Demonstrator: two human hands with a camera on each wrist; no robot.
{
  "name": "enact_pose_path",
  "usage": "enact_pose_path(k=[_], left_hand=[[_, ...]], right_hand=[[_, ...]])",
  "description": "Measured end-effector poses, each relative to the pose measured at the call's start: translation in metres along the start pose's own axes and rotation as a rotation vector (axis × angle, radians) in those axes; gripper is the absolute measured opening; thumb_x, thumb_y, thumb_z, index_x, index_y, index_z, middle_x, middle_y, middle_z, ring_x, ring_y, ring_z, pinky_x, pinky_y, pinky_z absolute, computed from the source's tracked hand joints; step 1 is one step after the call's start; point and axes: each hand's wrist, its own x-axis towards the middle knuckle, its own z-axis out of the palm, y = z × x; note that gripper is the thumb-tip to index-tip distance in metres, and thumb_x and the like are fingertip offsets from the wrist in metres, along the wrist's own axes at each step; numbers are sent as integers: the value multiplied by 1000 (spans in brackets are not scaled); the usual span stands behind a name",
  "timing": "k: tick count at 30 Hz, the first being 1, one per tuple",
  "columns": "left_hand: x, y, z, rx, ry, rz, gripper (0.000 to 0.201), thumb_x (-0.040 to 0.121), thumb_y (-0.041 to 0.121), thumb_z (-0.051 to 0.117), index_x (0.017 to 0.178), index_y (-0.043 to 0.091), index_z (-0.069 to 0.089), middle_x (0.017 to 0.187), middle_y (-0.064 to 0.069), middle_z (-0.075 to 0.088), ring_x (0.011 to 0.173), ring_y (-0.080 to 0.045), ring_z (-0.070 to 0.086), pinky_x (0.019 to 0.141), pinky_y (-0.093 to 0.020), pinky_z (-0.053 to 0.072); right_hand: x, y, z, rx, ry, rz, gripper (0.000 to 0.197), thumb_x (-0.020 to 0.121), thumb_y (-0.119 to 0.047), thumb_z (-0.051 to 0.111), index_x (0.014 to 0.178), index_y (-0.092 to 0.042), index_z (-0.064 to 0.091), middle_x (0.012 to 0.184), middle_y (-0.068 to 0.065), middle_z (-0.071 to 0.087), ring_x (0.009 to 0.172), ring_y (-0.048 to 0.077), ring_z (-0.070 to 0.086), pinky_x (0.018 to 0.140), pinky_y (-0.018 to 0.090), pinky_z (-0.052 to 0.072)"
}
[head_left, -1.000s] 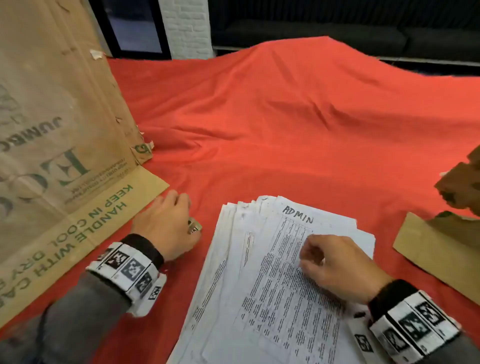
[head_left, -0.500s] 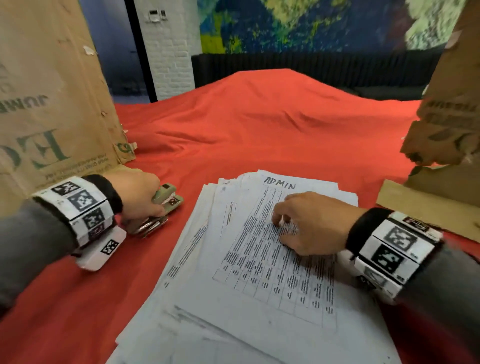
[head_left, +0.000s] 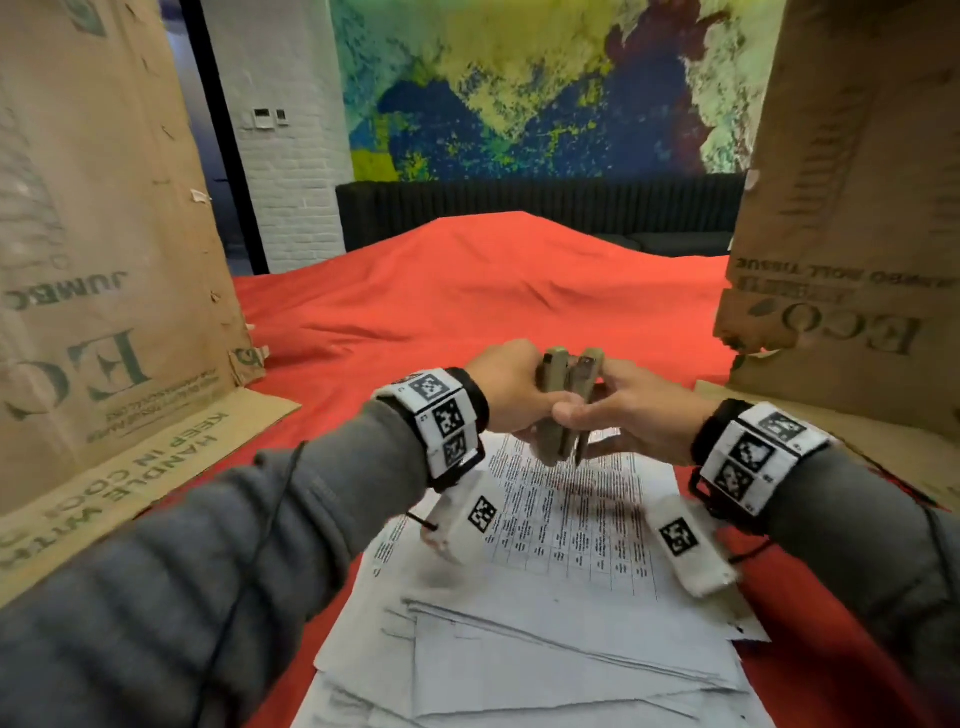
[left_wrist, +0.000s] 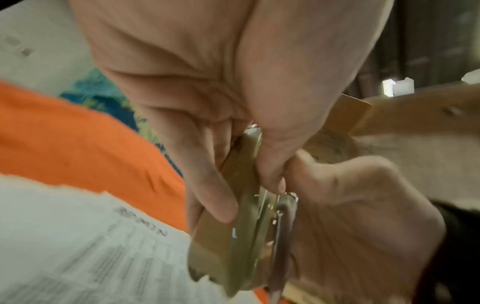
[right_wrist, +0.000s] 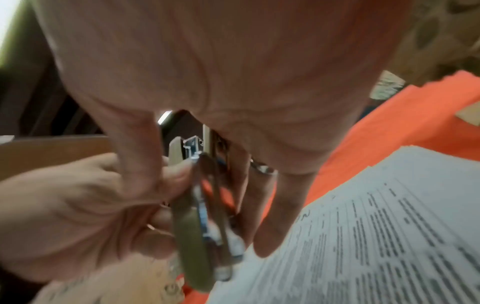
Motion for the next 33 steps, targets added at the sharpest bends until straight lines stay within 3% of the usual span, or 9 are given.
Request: enact_pose_path(k=[3,5,9,12,15,18,23,27,33], left_hand=[[26,-9,-4,-283,-256,-14,31,103,30,64,121,5,69,112,-11,79,104,-25,77,95,-42,61],[38,-23,-17,-399,-404,-39,30,105,17,60,134,14,65,129,-2,73,117,-20,72,100,-35,57],[71,-46,-27,215,-132,-20,29,104,22,61,130,14,71,113,9,69,100,-12,65,89,-33,54],[84,-58,-12,609,-185,-59,46,101,44,62,131,10,65,119,-2,68,103,-20,60,95,-39,51],[91,-65,-3,564,-241,-98,58,93,50,71,142,20,60,138,1,64,121,-24,61,100,-37,48],[93,-66,-5,507,-90,-98,46,87,45,81,126,22,72,121,2,72,107,-20,66,92,-30,52],[91,-66,-8,402,-46,-86,10,90,29,79,91,20,74,93,1,77,89,-18,71,83,-33,61],[81,-60,-16,283,-14,-58,18,84,19,80,86,24,63,80,5,65,69,-13,57,59,-23,46],[49,-63,-29,245,-176,-61,26,82,31,87,107,25,81,98,3,81,96,-20,75,91,-39,60]], right_hand=[[2,2,-12,142,138,75,29,101,-14,64,127,-2,60,113,33,66,99,51,68,93,59,57],[2,8,-21,166,194,156,27,103,-14,59,124,3,61,100,23,61,80,39,64,75,49,61],[2,24,-32,158,230,266,24,101,-10,63,119,5,64,98,18,61,84,30,63,79,49,58],[4,32,-31,81,275,324,21,100,-14,65,114,1,68,103,23,70,94,33,68,93,53,56],[9,33,-25,-73,199,307,35,95,-32,68,102,2,71,92,17,67,84,28,64,80,43,49],[14,35,-22,-227,179,269,51,88,-40,66,103,8,65,88,9,59,84,24,52,79,39,37],[16,30,-22,-418,167,307,27,92,-42,73,112,-25,74,104,0,75,102,21,69,93,39,52],[12,24,-21,-556,118,327,45,83,-36,83,125,-29,67,108,-7,69,102,17,67,95,37,55],[-5,-7,-24,-591,11,305,43,74,-6,87,110,-22,71,104,2,77,77,14,71,64,25,57]])
